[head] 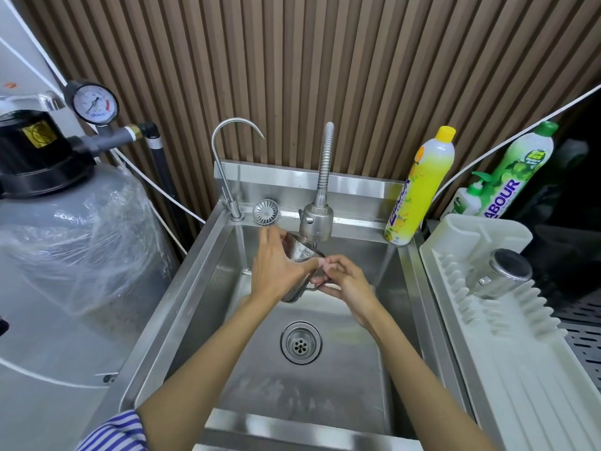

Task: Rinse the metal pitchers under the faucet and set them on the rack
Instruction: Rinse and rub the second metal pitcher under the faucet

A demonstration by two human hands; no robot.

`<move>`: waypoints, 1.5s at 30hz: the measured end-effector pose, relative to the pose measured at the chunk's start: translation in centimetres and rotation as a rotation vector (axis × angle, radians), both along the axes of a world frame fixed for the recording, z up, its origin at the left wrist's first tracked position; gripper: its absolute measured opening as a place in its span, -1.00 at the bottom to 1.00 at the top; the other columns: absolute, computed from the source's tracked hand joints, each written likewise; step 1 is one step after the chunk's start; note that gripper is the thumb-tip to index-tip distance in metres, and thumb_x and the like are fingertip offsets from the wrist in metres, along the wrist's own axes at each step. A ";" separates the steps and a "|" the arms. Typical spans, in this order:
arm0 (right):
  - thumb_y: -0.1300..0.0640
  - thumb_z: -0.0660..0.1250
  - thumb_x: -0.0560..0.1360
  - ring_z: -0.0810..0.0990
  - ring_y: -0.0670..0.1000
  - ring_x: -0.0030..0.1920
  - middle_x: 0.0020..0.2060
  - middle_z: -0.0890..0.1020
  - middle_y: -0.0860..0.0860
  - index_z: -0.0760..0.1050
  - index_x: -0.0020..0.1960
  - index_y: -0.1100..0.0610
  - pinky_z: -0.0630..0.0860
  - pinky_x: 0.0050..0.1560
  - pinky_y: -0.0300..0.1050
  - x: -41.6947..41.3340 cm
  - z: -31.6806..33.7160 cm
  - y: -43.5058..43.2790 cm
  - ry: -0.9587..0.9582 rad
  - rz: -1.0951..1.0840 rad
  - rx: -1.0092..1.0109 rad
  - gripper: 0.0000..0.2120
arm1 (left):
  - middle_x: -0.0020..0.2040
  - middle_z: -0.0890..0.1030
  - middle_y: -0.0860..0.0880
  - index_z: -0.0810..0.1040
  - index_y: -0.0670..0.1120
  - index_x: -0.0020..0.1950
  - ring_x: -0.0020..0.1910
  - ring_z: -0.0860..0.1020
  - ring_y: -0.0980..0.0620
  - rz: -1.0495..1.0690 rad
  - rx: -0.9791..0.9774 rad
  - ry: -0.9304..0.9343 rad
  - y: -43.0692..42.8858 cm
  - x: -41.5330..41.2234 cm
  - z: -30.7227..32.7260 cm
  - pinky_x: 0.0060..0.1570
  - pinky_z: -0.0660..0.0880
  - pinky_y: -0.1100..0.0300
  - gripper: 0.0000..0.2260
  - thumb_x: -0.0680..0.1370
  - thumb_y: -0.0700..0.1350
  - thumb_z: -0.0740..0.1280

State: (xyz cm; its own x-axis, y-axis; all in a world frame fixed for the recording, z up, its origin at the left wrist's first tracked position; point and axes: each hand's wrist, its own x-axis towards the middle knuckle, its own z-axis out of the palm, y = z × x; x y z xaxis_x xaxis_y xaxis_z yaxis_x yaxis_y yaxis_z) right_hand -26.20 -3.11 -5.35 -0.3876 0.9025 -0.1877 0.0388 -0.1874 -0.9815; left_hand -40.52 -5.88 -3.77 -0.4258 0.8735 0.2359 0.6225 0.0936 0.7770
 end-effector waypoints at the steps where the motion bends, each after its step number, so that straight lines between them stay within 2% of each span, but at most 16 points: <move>1: 0.27 0.17 0.58 0.65 -0.11 -0.32 -0.29 0.59 0.07 0.42 -0.05 0.19 0.63 -0.15 -0.22 0.1 0.3 0.1 -0.055 -0.009 0.028 -0.92 | 0.00 0.40 0.02 0.37 -0.08 0.03 -0.09 0.44 0.05 0.007 -0.036 -0.019 0.1 0.0 0.0 -0.08 0.42 0.13 -0.40 0.20 0.20 0.53; 5: 0.23 0.20 0.56 0.63 0.02 -0.37 -0.32 0.60 0.12 0.42 -0.09 0.18 0.64 -0.15 -0.01 0.9 1.9 0.5 -0.359 -0.026 0.170 -0.93 | -0.14 0.45 0.10 0.36 0.03 -0.16 -0.14 0.48 0.10 0.028 -0.146 -0.253 0.3 0.5 -0.7 -0.13 0.41 0.23 -0.52 0.20 0.22 0.53; 7: 0.19 0.21 0.54 0.66 0.11 -0.29 -0.32 0.63 0.11 0.43 -0.11 0.13 0.60 -0.06 0.07 1.4 3.0 0.8 -0.560 -0.009 0.301 -0.93 | -0.10 0.55 0.06 0.41 -0.01 -0.08 -0.08 0.55 0.09 -0.014 -0.213 -0.457 0.2 0.8 -1.5 -0.08 0.48 0.23 -0.51 0.20 0.19 0.55; 9: 0.14 0.21 0.53 0.65 0.15 -0.13 -0.22 0.67 0.11 0.45 -0.06 0.13 0.54 0.00 0.05 1.8 3.9 1.0 -0.785 0.050 0.468 -0.92 | 0.02 0.58 -0.04 0.42 -0.08 0.03 0.02 0.58 0.03 -0.084 -0.252 -0.628 0.0 1.0 -2.5 0.09 0.54 0.10 -0.46 0.22 0.10 0.57; 11: 0.11 0.21 0.53 0.59 0.20 -0.01 -0.06 0.65 0.13 0.45 0.01 0.13 0.48 -0.02 0.00 2.0 4.4 1.0 -0.958 0.076 0.600 -0.88 | 0.05 0.56 -0.06 0.42 -0.06 0.01 0.05 0.57 0.02 -0.135 -0.240 -0.701 -0.3 1.3 -3.4 0.17 0.52 0.03 -0.52 0.24 -0.02 0.58; 13: 0.12 0.22 0.52 0.56 0.23 0.00 0.00 0.63 0.14 0.44 0.04 0.15 0.46 -0.07 0.00 2.0 4.5 0.9 -1.013 0.060 0.676 -0.86 | 0.07 0.55 -0.08 0.41 -0.08 0.05 0.06 0.56 0.01 -0.128 -0.211 -0.737 -0.2 1.8 -4.0 0.19 0.50 0.02 -0.52 0.26 -0.10 0.58; 19: 0.20 0.24 0.53 0.57 0.13 -0.14 -0.11 0.62 0.12 0.42 0.00 0.16 0.34 -0.20 -0.16 2.2 4.2 1.3 -0.875 0.007 0.721 -0.93 | 0.16 0.51 -0.09 0.30 -0.16 0.20 -0.01 0.56 0.11 -0.066 -0.013 -0.880 0.9 3.1 -3.5 0.02 0.49 0.34 -0.38 0.26 -0.37 0.53; 22: 0.25 0.24 0.52 0.51 0.04 -0.17 -0.14 0.57 0.08 0.44 -0.02 0.17 0.37 -0.19 -0.17 2.0 3.6 2.2 -0.648 0.004 0.606 -0.94 | 0.10 0.49 -0.04 0.29 -0.07 0.14 0.00 0.54 0.07 0.051 0.112 -0.715 0.6 3.7 -3.2 0.00 0.46 0.35 -0.34 0.20 -0.32 0.58; 24: 0.28 0.24 0.52 0.47 -0.02 -0.15 -0.13 0.55 0.08 0.44 0.00 0.18 0.38 -0.17 -0.27 1.9 3.2 2.7 -0.456 0.005 0.466 -0.92 | 0.11 0.46 -0.04 0.30 -0.05 0.13 0.04 0.51 0.07 0.117 0.217 -0.597 0.4 4.0 -2.8 0.07 0.43 0.32 -0.32 0.17 -0.30 0.59; 26: 0.30 0.24 0.53 0.45 -0.07 -0.13 -0.15 0.51 0.04 0.43 -0.01 0.18 0.38 -0.12 -0.38 1.6 2.5 2.9 -0.286 0.029 0.330 -0.93 | 0.13 0.43 -0.04 0.34 -0.11 0.20 0.07 0.48 0.09 0.111 0.302 -0.485 0.3 3.8 -2.4 0.11 0.37 0.44 -0.31 0.17 -0.31 0.59; 29: 0.36 0.19 0.53 0.42 -0.03 -0.10 -0.19 0.45 0.04 0.41 -0.07 0.17 0.36 0.07 -0.22 0.8 1.3 2.4 0.022 0.049 0.086 -0.89 | 0.11 0.39 0.02 0.38 -0.14 0.26 0.03 0.45 0.18 0.050 0.334 -0.272 -0.1 2.5 -1.8 0.06 0.30 0.58 -0.30 0.19 -0.26 0.59; 31: 0.40 0.14 0.53 0.40 0.05 -0.06 -0.17 0.41 0.11 0.39 -0.11 0.19 0.37 0.15 -0.08 0.2 0.6 1.9 0.204 0.043 -0.047 -0.84 | 0.10 0.39 0.04 0.39 -0.13 0.26 0.04 0.44 0.15 0.017 0.330 -0.194 -0.5 1.8 -1.4 0.06 0.32 0.54 -0.31 0.19 -0.20 0.59; 33: 0.38 0.12 0.55 0.42 0.10 -0.04 -0.13 0.41 0.15 0.37 -0.12 0.19 0.38 0.24 0.00 -0.3 0.1 1.4 0.270 0.039 -0.119 -0.85 | 0.11 0.41 0.04 0.41 -0.13 0.25 0.08 0.45 0.09 0.005 0.302 -0.141 -0.8 1.4 -1.0 0.10 0.36 0.43 -0.31 0.19 -0.15 0.60; 37: 0.31 0.17 0.56 0.55 0.04 -0.15 -0.22 0.52 0.10 0.40 -0.15 0.14 0.53 0.07 -0.09 -0.3 -0.1 0.8 0.075 0.008 -0.052 -0.85 | 0.09 0.50 -0.01 0.47 -0.10 0.20 0.06 0.50 0.02 0.061 0.177 -0.083 -0.9 0.8 -0.4 0.08 0.47 0.11 -0.34 0.17 0.02 0.60; 42: 0.25 0.27 0.53 0.66 -0.05 -0.29 -0.23 0.63 0.11 0.49 -0.12 0.16 0.62 -0.23 -0.17 0.7 1.0 0.6 -0.265 -0.076 0.160 -0.94 | -0.03 0.48 0.05 0.51 -0.12 0.12 -0.03 0.48 0.07 0.103 -0.032 -0.232 -0.5 0.8 -0.4 -0.01 0.39 0.25 -0.39 0.21 0.15 0.56; 45: 0.19 0.30 0.51 0.68 0.10 -0.24 -0.23 0.66 0.16 0.53 -0.13 0.22 0.64 -0.16 -0.01 1.1 2.3 1.1 -0.565 -0.094 0.261 -0.90 | -0.02 0.56 0.00 0.53 -0.14 0.11 -0.03 0.52 0.07 0.058 -0.198 -0.477 -0.3 0.8 -0.8 0.06 0.45 0.24 -0.48 0.27 0.09 0.55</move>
State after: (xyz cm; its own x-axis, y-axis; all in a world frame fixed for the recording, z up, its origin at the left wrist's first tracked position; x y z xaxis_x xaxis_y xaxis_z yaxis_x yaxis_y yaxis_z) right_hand -25.13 -1.97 -3.01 -0.2097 0.9717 -0.1089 0.5597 0.0280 -0.8282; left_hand -39.68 -6.13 -4.60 -0.4951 0.8533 -0.1635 0.1932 0.2916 0.9368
